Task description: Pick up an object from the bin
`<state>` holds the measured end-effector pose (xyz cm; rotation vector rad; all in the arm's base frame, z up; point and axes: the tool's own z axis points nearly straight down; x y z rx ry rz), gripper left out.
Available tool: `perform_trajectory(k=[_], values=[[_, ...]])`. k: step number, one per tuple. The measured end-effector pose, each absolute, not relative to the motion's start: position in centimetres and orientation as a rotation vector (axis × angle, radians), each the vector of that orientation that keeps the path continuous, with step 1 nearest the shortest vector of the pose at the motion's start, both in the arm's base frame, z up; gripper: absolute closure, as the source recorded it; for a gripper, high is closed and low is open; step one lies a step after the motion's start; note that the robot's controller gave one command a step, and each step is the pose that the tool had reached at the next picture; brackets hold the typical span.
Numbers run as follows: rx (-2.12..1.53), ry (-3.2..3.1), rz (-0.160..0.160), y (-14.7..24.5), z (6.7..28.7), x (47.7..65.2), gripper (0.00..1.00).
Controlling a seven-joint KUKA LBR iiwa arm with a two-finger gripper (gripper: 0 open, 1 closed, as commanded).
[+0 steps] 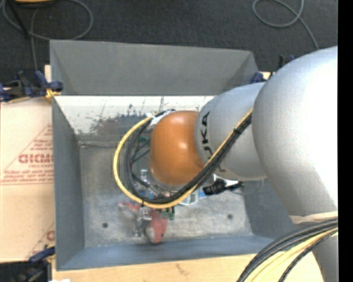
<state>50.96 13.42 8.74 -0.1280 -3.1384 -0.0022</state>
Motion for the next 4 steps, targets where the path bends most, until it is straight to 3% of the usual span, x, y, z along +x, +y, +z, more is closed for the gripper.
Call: perform_trajectory(k=[1,2,3,4], values=[[-0.163,-3.144,-0.006,9.9,7.4,52.4,1.0],[-0.164,-3.144,-0.006,9.9,7.4,52.4,1.0],[-0.135,-3.135,0.002,10.2,11.7,54.3,1.0],[-0.03,-3.143,-0.003,8.1,16.6,52.6,1.0]])
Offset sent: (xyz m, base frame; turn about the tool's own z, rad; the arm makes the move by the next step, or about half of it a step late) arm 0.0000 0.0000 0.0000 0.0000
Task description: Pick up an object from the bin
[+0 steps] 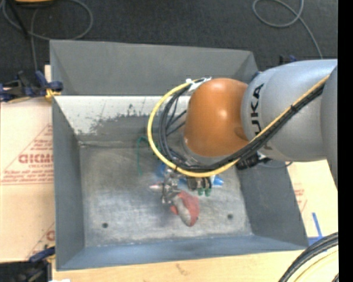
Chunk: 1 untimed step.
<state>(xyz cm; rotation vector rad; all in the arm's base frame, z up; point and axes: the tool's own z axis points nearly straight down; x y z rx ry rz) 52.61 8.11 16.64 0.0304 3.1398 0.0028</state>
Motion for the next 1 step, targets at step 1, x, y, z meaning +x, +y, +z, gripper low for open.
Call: perform_trajectory(k=[1], values=[[0.032,3.14,0.003,8.13,16.64,52.61,1.0]])
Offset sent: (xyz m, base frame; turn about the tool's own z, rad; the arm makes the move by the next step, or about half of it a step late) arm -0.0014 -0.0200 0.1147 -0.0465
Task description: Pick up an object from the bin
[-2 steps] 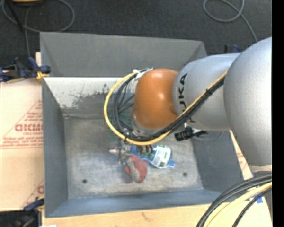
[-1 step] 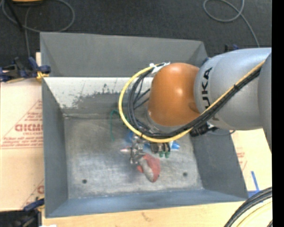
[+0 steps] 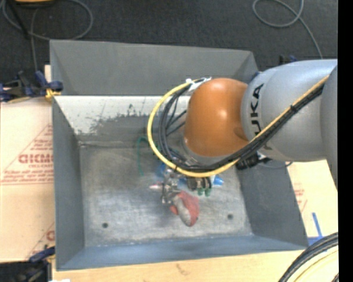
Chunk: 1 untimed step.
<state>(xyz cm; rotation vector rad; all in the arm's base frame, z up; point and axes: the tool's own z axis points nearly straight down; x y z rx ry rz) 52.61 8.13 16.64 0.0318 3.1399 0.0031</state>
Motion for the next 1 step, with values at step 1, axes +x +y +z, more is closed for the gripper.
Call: perform_trajectory(k=[1], values=[[0.001,3.148,-0.002,7.28,20.61,52.41,1.0]])
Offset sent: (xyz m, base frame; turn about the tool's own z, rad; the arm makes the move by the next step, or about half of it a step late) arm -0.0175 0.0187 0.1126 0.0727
